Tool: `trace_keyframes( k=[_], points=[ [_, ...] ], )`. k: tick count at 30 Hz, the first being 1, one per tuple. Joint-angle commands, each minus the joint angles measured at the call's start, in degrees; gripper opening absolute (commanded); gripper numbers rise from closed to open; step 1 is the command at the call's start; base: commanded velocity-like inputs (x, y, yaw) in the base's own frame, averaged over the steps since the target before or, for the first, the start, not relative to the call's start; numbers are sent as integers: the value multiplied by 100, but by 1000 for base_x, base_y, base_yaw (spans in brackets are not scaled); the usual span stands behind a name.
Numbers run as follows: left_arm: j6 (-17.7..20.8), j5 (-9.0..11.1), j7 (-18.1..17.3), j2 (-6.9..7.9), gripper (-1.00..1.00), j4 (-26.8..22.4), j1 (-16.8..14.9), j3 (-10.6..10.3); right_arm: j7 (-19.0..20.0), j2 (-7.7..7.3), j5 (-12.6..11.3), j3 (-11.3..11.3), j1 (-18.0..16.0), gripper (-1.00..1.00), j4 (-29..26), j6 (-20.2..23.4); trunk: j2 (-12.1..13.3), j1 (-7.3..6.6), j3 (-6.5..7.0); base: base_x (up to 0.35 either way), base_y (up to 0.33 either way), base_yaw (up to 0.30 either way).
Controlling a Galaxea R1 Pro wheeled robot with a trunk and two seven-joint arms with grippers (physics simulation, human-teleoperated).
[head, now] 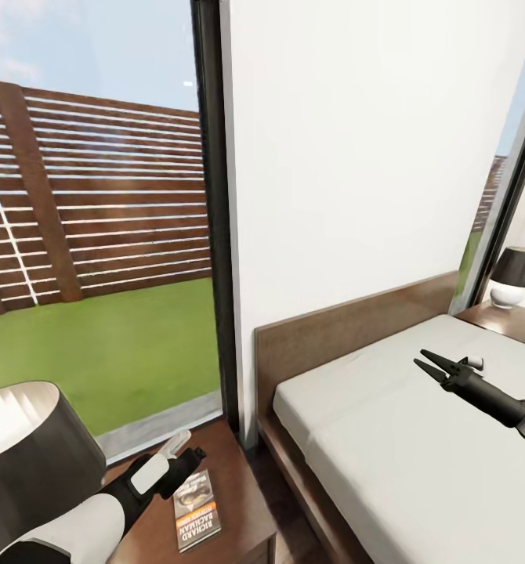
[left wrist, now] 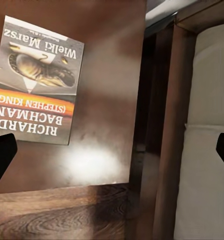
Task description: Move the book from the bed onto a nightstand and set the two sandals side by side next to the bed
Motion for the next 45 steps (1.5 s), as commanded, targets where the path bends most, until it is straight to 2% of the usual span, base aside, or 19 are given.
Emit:
trace_keyframes(
  k=[1,16,23,37,45],
  points=[
    [17,58,45,5,100,-17,-1,-42,13,-5,-57,49,-5,100,3,59,38,-23,12,0,0,0],
    [33,57,45,-5,100,-17,-1,-42,12,-5,-82,50,-5,100,159,18,640,-352,281,0,0,0],
    [21,52,46,-69,100,-17,-1,-50,12,-5,-85,55,-5,100,177,-151,920,-506,407,0,0,0],
    [16,52,52,-131,100,-17,-1,-51,12,-5,-66,43,-5,100,200,-191,1482,-813,658,0,0,0],
    [9,52,53,-153,100,-17,-1,-51,12,-5,-52,40,-5,100,213,-186,1482,-813,658,0,0,8]
  ],
)
